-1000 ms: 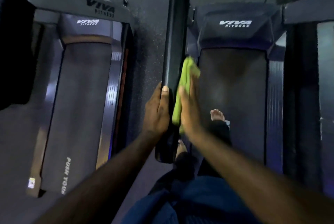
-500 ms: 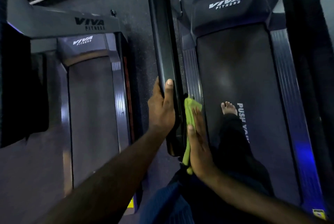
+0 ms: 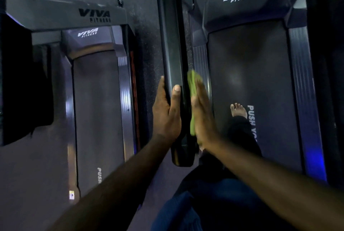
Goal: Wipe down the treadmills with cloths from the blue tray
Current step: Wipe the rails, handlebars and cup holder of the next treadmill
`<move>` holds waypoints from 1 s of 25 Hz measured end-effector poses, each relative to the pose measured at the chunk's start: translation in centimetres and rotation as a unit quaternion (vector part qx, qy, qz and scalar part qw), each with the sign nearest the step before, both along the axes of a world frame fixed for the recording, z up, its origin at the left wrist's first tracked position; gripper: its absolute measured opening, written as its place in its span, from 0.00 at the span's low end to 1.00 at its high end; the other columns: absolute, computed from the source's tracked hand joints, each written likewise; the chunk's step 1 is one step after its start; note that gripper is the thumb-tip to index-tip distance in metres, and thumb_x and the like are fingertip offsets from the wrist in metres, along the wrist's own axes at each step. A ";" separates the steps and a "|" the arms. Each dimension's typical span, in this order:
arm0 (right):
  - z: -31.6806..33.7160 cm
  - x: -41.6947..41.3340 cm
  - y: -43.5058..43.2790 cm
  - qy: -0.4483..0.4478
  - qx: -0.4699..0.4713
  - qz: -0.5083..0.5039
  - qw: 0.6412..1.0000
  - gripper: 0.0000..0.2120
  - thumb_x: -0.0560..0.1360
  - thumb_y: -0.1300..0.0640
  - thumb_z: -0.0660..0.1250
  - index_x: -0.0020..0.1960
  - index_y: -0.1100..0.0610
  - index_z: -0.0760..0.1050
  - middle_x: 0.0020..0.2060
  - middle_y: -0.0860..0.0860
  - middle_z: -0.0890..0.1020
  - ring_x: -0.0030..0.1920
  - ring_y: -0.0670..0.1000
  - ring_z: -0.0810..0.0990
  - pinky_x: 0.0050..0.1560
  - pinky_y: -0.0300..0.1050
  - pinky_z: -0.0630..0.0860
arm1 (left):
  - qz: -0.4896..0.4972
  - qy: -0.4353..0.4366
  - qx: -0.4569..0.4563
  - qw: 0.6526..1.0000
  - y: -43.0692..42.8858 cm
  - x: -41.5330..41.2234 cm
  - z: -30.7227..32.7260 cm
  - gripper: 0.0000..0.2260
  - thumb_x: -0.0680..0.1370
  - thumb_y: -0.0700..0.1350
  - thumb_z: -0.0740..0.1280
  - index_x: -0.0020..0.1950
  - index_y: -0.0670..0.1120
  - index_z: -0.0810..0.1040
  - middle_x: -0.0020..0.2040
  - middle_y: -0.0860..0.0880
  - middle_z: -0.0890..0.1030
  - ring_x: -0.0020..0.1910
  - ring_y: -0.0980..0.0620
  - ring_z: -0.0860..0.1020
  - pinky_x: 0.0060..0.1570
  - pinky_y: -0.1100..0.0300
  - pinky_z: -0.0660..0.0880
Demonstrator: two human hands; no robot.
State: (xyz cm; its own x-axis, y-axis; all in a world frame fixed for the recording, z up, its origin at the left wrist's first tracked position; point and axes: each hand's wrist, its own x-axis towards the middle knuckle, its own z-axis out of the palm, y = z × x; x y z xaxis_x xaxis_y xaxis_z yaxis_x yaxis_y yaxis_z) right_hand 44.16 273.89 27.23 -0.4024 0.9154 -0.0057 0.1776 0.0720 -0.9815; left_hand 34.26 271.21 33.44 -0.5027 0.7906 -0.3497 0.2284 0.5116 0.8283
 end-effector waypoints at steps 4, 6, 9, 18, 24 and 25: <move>1.2 -3.3 8.5 -0.029 -0.065 0.002 0.997 0.26 0.88 0.47 0.48 0.84 0.43 0.48 0.86 0.47 0.48 0.82 0.37 0.45 0.77 0.29 0.46 | -0.030 0.082 -0.021 0.996 -0.5 0.0 1.0 0.32 0.85 0.60 0.56 0.86 0.48 0.53 0.85 0.51 0.57 0.76 0.77 0.54 0.71 0.79 0.54; 0.9 -1.3 4.7 0.017 -0.109 0.040 0.993 0.26 0.88 0.47 0.48 0.83 0.37 0.45 0.86 0.46 0.45 0.85 0.44 0.43 0.83 0.43 0.46 | -0.037 0.086 0.006 0.996 2.6 -1.4 1.4 0.29 0.87 0.56 0.56 0.85 0.46 0.55 0.84 0.49 0.59 0.78 0.71 0.56 0.73 0.77 0.54; 0.7 1.1 3.2 0.094 -0.049 0.081 0.991 0.26 0.87 0.39 0.47 0.82 0.29 0.41 0.85 0.39 0.42 0.85 0.49 0.40 0.85 0.54 0.44 | -0.012 0.094 0.014 0.995 9.5 -3.6 2.1 0.25 0.89 0.51 0.54 0.85 0.44 0.57 0.84 0.47 0.61 0.77 0.67 0.58 0.73 0.76 0.57; 1.1 -4.3 16.5 0.050 -0.083 0.133 0.986 0.28 0.88 0.45 0.51 0.85 0.41 0.43 0.85 0.48 0.41 0.84 0.46 0.38 0.84 0.51 0.41 | -0.021 0.201 -0.022 0.979 13.6 -3.5 0.3 0.27 0.89 0.51 0.53 0.86 0.42 0.52 0.82 0.54 0.57 0.75 0.76 0.54 0.72 0.76 0.53; -1.8 -8.9 26.1 0.017 -0.009 0.080 0.997 0.35 0.86 0.37 0.46 0.86 0.57 0.48 0.85 0.57 0.46 0.85 0.54 0.40 0.80 0.37 0.38 | -0.021 0.198 -0.027 0.980 13.6 -3.3 0.3 0.27 0.89 0.51 0.52 0.86 0.43 0.51 0.83 0.54 0.54 0.82 0.65 0.52 0.78 0.69 0.52; -1.9 -9.5 27.0 0.031 -0.013 0.072 0.997 0.38 0.86 0.35 0.45 0.86 0.59 0.49 0.85 0.59 0.47 0.85 0.56 0.41 0.79 0.36 0.39 | -0.019 0.199 -0.030 0.979 13.8 -3.3 0.3 0.27 0.89 0.51 0.52 0.86 0.43 0.50 0.84 0.53 0.55 0.82 0.62 0.53 0.79 0.67 0.52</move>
